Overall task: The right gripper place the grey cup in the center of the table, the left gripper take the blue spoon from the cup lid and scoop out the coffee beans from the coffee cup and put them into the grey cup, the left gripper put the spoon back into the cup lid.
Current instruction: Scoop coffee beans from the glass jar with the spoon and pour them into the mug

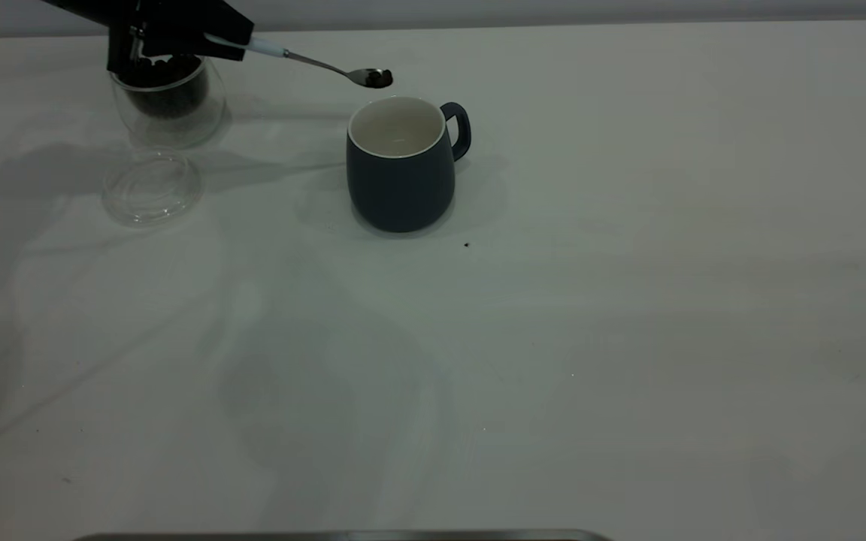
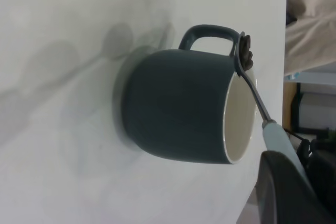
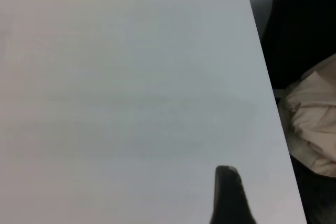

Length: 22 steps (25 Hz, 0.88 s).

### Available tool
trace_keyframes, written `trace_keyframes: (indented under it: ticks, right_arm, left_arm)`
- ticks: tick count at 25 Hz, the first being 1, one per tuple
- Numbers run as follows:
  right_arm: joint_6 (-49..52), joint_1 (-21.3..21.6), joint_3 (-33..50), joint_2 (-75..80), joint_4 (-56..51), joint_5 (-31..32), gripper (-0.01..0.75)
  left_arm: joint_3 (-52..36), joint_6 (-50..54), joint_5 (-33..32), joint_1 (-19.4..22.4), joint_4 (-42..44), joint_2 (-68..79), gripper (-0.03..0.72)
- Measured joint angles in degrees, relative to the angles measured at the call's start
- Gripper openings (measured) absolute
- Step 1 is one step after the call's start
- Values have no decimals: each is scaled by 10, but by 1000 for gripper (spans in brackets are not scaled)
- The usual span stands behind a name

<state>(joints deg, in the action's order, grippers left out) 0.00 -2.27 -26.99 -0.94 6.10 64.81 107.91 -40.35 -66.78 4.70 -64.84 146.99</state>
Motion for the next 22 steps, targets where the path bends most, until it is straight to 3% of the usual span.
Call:
trace_keyframes:
  ticks: [22]
  right_arm:
    - [0, 0, 0, 0, 0, 0, 453]
  left_arm:
    - [0, -24, 0, -29, 48, -1, 132]
